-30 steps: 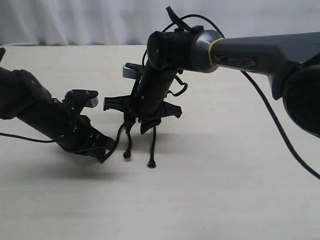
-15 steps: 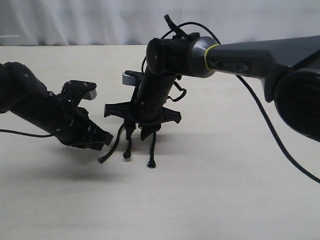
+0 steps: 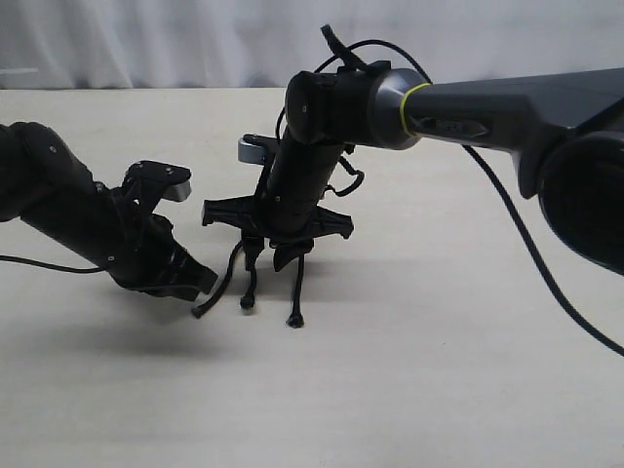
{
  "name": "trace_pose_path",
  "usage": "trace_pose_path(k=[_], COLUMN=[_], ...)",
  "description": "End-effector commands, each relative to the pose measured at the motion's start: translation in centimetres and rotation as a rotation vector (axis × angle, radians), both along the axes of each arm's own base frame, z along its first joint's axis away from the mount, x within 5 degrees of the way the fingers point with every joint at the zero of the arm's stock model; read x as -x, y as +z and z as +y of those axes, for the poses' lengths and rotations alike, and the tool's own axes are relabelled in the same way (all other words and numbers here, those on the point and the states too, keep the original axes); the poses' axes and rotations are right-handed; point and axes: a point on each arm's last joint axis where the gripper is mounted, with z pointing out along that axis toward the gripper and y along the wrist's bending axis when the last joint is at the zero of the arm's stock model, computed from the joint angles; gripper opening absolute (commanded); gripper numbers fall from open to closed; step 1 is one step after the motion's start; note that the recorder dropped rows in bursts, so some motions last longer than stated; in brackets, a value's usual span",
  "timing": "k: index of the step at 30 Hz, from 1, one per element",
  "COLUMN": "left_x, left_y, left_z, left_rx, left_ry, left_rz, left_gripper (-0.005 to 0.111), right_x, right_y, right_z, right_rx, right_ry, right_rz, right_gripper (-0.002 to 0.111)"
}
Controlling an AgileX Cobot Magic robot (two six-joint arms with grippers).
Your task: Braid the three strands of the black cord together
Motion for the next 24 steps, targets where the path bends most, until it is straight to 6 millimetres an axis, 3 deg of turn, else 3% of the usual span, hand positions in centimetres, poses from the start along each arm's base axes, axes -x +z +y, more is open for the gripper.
trace_pose_path(k=[1, 8, 21, 24], left_x=[0.2, 0.3, 0.5, 0.5], left_y=[0.0, 0.0, -2.8, -2.9], left_z=[-0.3, -0.3, -0.3, -0.3], left_rx=[0.002, -0.002, -0.018, -0.019], left_ry=[-0.041, -0.075, -0.1, -0.101], left_rz=[0.002, -0.005, 0.075, 0.079], left_gripper=[0.009, 0.029, 0.028, 0.017], right_x=[0.0, -0.1, 0.0, 0.1], right_y=[0.4, 0.4, 0.4, 0.4], right_z=[0.0, 0.0, 0.0, 0.1], right_rx=[0.002, 0.001, -0.009, -0.02], right_ry=[0.011, 0.013, 0.012, 0.005], right_rz=[-0.018, -0.022, -0.014, -0.004], right_gripper=[0.037, 0.037, 0.037, 0.037])
